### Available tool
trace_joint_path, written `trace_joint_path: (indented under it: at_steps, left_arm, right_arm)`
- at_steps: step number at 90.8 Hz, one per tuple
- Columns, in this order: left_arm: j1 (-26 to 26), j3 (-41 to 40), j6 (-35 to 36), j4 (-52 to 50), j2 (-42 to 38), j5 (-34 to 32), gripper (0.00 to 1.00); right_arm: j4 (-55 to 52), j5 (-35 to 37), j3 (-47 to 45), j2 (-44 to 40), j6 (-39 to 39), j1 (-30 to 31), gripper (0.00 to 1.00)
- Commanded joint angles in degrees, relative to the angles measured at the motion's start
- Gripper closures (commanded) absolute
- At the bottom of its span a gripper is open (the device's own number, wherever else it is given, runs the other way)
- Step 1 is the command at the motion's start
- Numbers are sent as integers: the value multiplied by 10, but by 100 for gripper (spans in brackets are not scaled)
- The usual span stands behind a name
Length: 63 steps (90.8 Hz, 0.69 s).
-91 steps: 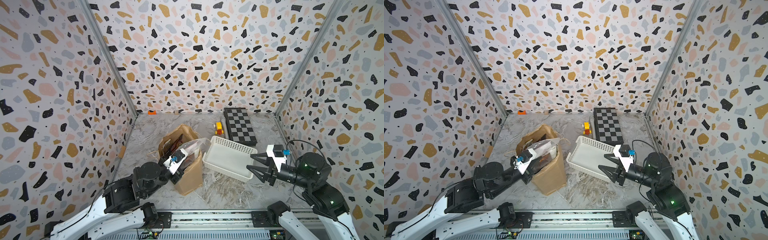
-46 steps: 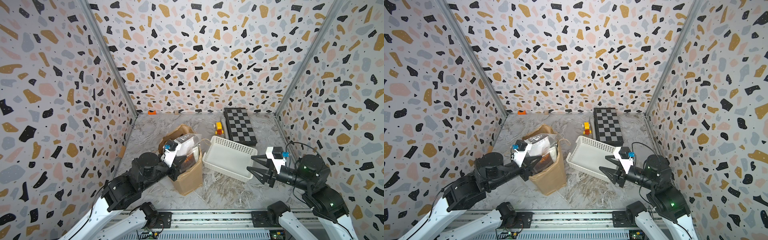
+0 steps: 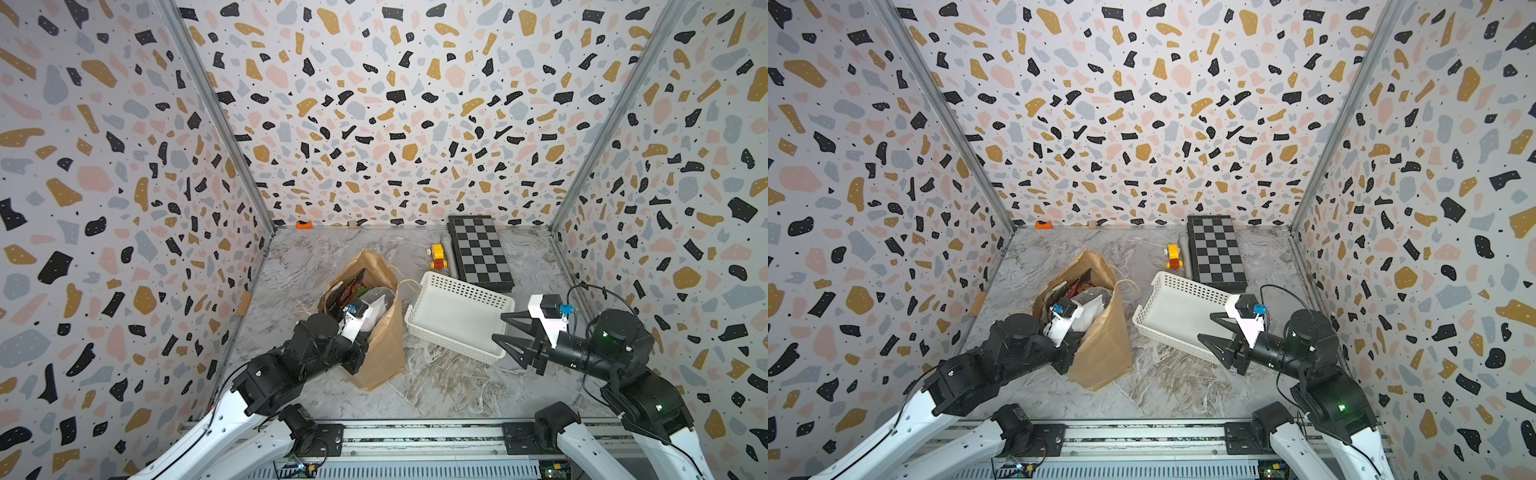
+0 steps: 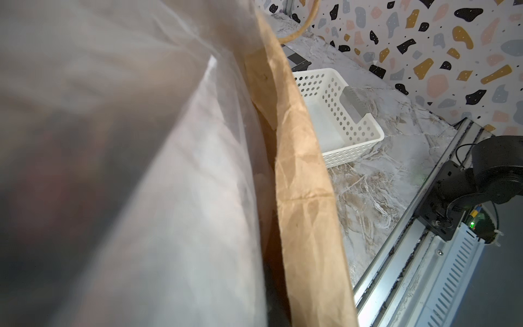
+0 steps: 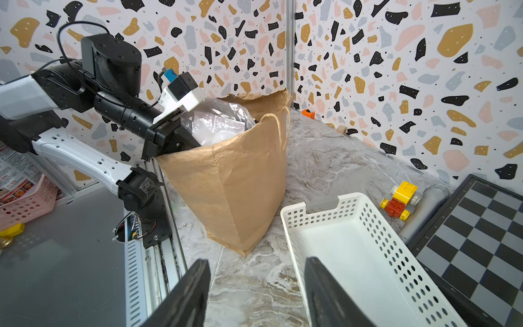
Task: Place the condiment packets inside the bag
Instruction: Place the condiment packet in the paper bag, then reset both arms
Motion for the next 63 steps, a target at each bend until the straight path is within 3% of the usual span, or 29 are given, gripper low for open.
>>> trace_joint_path:
  at_steps: [1,14,22,32,46,53,63]
  left_arm:
    - [4,17,1,8,-25,-21,49]
    - [3,88,24,-21,-21,-90,29]
    - [3,161,40,-58,12,-165,20]
    - [3,247,59,-81,60,-273,1]
    - [14,320,71,-61,109,-415,0]
    - [70,333,68,-47,128,-436,0]
    - [246,310,10,-34,140,-305,0]
  right_arm:
    - [5,3,-5,-2,-8,2,42]
    - [17,0,-7,13,-2,2,42]
    - [27,6,-9,21,3,2,42]
    - [32,43,-8,40,22,2,39]
    - [36,115,-11,87,38,2,29]
    - [37,202,-13,119,45,-2,18]
    - [44,286,-13,166,67,-36,9]
